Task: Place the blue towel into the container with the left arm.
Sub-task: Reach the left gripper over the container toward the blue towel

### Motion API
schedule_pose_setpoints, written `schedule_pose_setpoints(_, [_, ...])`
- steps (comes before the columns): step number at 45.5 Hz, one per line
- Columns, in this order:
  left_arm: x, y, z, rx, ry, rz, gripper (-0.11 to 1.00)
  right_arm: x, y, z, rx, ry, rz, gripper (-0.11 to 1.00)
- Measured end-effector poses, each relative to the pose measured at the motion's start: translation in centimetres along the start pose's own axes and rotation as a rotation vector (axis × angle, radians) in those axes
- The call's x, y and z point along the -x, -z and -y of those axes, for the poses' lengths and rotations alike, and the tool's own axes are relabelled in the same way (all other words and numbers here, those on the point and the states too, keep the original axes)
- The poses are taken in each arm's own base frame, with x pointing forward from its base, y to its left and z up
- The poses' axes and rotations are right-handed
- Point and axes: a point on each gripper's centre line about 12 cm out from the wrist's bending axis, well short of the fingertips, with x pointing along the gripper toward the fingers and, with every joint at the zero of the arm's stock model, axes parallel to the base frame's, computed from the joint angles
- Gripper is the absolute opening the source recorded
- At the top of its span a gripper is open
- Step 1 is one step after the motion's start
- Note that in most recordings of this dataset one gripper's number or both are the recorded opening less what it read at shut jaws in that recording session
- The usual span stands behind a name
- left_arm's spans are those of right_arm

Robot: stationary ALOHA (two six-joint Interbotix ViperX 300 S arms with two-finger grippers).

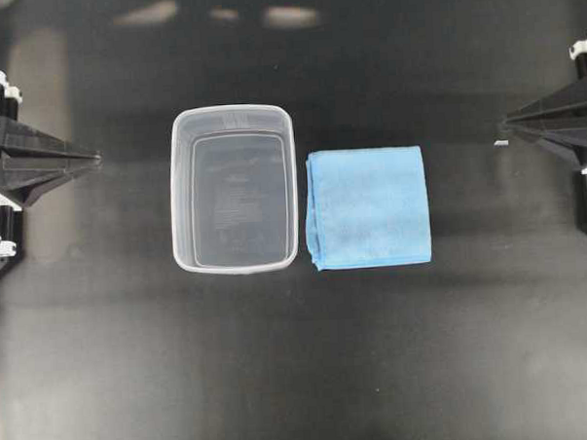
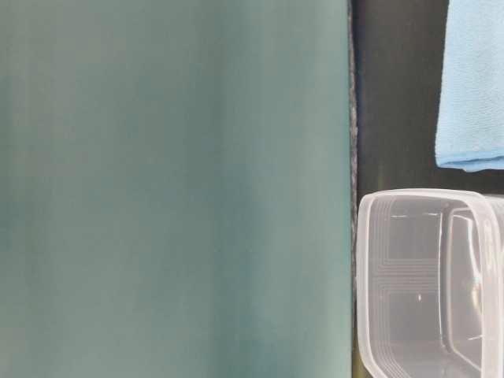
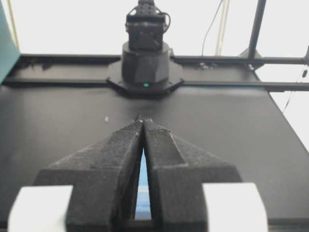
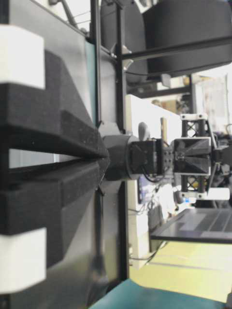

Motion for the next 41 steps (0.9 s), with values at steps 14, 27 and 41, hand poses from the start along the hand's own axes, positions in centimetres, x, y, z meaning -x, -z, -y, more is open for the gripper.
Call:
schedule_pose_setpoints(14, [-2.7, -0.2, -0.1, -0.039, 0.001, -0.180, 0.00, 0.2, 0.6, 0.0, -0.006, -0.001, -0.046, 0.00])
schedule_pose_setpoints(27, [-8.6, -1.2, -0.7, -0.054, -0.017, -0.399, 0.00, 1.0, 0.8, 0.9, -0.007, 0.047, -0.087, 0.06])
schedule_pose_setpoints(41, [-15.8, 0.5, -1.3, -0.051, -0.026, -0.647, 0.03, 2.9, 0.6, 1.0, -0.056, 0.059, -0.070, 0.75])
